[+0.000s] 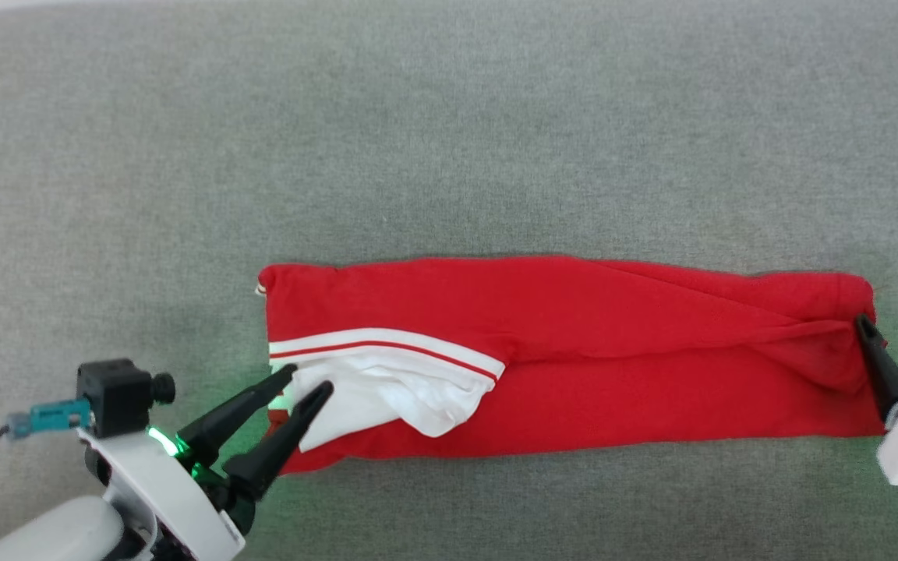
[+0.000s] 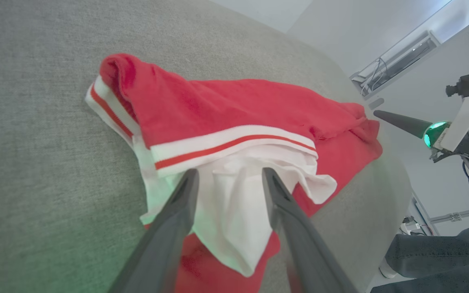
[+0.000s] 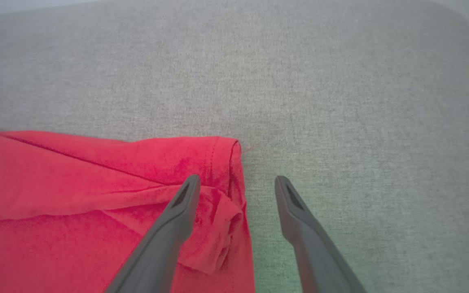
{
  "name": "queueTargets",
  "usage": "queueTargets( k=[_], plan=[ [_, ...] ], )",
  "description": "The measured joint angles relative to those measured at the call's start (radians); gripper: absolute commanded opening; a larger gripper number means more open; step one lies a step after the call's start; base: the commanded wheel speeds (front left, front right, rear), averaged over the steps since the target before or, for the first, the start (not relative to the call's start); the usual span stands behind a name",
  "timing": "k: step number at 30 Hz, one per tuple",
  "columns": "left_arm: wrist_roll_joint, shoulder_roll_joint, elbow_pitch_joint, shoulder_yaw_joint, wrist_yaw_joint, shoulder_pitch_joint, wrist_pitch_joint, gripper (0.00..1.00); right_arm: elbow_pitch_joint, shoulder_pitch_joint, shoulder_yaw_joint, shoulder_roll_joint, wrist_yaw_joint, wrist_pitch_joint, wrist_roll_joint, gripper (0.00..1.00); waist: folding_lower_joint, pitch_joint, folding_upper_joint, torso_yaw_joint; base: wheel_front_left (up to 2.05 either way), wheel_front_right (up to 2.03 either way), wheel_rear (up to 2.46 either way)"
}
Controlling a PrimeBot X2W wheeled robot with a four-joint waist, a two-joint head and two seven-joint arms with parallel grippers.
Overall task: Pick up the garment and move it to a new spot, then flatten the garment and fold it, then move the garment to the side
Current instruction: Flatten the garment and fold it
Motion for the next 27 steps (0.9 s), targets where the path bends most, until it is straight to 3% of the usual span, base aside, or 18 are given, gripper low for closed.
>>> queueTargets(
  k=[6,14,19,27],
  plan=[
    [0.068,-0.057,0.008,0.131,0.000,0.113,0.000,1.00,-0.034,0.032,-0.058,-0.022,0.000,0.077,0.034,1.00,0.0000,-0.041,0.0000,0.005,0.00,0.00,0.00],
    [0.167,-0.193,0.064,0.362,0.000,0.251,0.000,1.00,0.008,0.030,-0.125,0.025,0.000,0.253,0.075,1.00,0.0000,-0.064,0.0000,0.048,0.00,0.00,0.00],
    [0.290,-0.276,0.110,0.522,0.000,0.304,0.000,1.00,0.029,0.017,-0.170,0.042,0.000,0.317,0.066,1.00,0.0000,-0.066,0.0000,0.088,0.00,0.00,0.00],
    [0.581,-0.403,0.146,0.716,0.000,0.365,0.000,1.00,0.087,-0.042,-0.221,0.046,0.000,0.408,0.017,1.00,0.0000,-0.071,0.0000,0.149,0.00,0.00,0.00]
  ],
)
